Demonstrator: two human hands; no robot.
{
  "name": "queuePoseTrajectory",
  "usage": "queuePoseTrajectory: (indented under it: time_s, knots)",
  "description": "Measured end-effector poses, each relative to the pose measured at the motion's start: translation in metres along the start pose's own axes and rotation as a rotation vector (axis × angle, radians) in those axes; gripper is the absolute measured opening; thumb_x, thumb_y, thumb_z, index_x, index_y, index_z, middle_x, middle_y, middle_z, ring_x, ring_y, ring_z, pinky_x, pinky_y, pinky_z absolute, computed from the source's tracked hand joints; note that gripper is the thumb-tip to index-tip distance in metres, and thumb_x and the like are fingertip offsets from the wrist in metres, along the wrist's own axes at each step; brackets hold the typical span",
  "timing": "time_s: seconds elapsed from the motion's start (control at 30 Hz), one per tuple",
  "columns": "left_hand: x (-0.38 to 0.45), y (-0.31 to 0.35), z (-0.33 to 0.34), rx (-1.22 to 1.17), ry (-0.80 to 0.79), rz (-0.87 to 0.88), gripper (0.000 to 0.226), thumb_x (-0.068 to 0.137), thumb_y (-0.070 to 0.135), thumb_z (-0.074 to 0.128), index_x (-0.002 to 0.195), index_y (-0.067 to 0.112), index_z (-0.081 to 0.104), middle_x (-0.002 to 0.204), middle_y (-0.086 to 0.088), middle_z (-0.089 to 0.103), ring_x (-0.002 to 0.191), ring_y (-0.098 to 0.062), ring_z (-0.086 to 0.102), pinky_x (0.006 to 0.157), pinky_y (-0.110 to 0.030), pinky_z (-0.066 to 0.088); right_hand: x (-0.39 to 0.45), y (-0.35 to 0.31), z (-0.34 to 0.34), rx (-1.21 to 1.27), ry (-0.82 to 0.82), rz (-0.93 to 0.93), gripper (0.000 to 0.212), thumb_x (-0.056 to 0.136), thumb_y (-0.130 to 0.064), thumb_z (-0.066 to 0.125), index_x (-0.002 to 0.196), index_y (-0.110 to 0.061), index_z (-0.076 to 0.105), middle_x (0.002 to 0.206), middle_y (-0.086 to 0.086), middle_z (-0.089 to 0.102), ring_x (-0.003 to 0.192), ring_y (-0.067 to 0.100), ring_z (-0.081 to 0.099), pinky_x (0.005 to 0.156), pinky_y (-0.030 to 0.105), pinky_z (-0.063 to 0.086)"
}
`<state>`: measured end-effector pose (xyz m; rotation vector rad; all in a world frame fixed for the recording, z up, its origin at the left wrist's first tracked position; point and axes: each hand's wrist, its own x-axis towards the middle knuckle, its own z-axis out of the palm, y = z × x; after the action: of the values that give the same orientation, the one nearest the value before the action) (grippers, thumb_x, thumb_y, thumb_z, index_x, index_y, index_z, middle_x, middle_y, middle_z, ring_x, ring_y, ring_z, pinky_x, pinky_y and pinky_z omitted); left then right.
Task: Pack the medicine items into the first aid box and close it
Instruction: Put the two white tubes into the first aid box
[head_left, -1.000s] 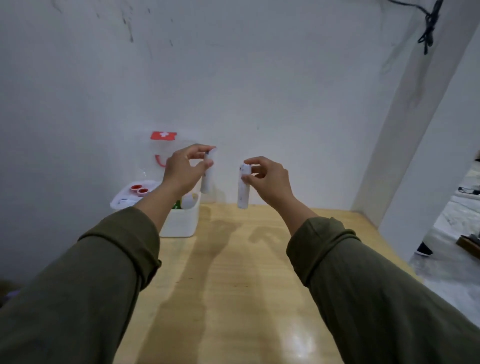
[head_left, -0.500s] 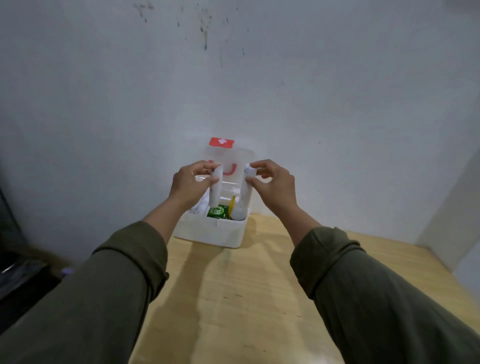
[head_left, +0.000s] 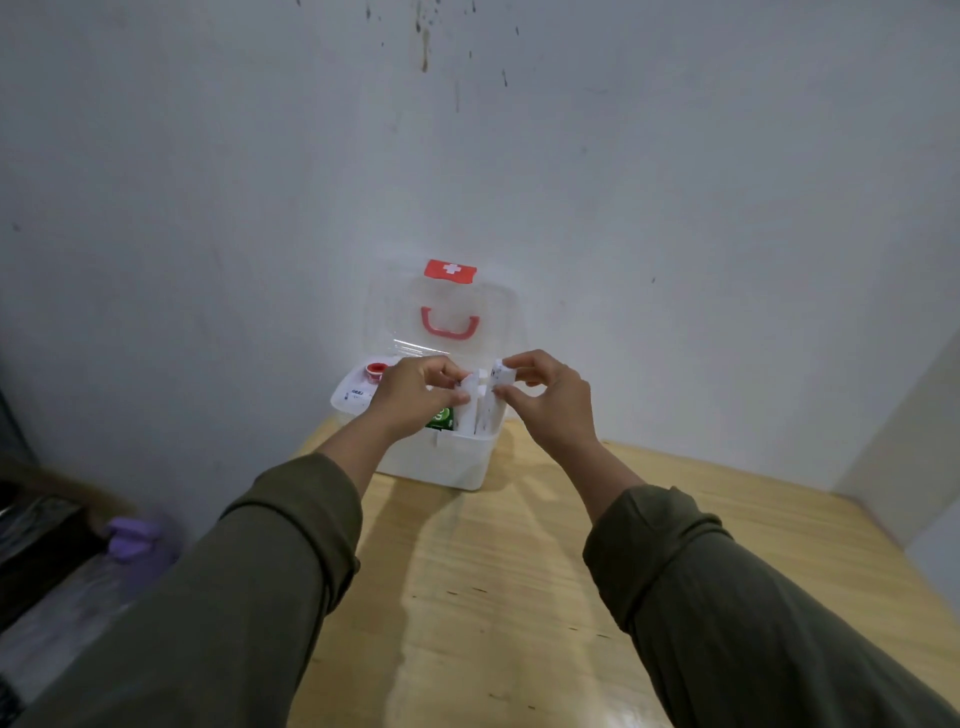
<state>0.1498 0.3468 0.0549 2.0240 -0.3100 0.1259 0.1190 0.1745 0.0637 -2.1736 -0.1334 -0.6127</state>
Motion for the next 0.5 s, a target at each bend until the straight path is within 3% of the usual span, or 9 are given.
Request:
queuePoseTrajectory:
  time_s: [0.2, 0.37, 0.5]
  knots:
    - [0.0, -0.012, 0.005, 0.129, -0.103, -0.01, 0.015, 0.073, 0.022, 0.077, 0.076, 0.033, 0.066, 0.098, 0.001, 0.072, 0.1, -0.016, 0.064, 0.089, -0.038, 0.05, -0.002, 0.007, 0.005, -0.036, -0.039, -0.004, 0.02, 0.077, -0.02, 0.074, 0.095, -0.022, 0.067, 0.098, -0.005, 0.071, 0.091, 0.011, 0.063, 0.081, 0.03, 0.052]
    - [0.001, -0.013, 0.003, 0.164, -0.085, -0.006, 0.014, 0.075, 0.023, 0.075, 0.077, 0.033, 0.065, 0.1, 0.002, 0.072, 0.1, -0.014, 0.062, 0.088, -0.036, 0.049, 0.0, -0.001, 0.005, -0.047, -0.062, -0.013, 0.019, 0.079, -0.017, 0.073, 0.097, -0.018, 0.067, 0.101, 0.0, 0.068, 0.09, 0.011, 0.058, 0.072, 0.017, 0.042]
    - [0.001, -0.015, 0.002, 0.188, -0.079, 0.001, 0.016, 0.074, 0.023, 0.076, 0.076, 0.033, 0.064, 0.099, 0.002, 0.072, 0.1, -0.015, 0.063, 0.091, -0.039, 0.049, -0.002, 0.009, 0.013, -0.103, -0.13, 0.011, 0.018, 0.076, -0.018, 0.074, 0.092, -0.022, 0.067, 0.099, 0.001, 0.07, 0.095, 0.016, 0.061, 0.082, 0.031, 0.05]
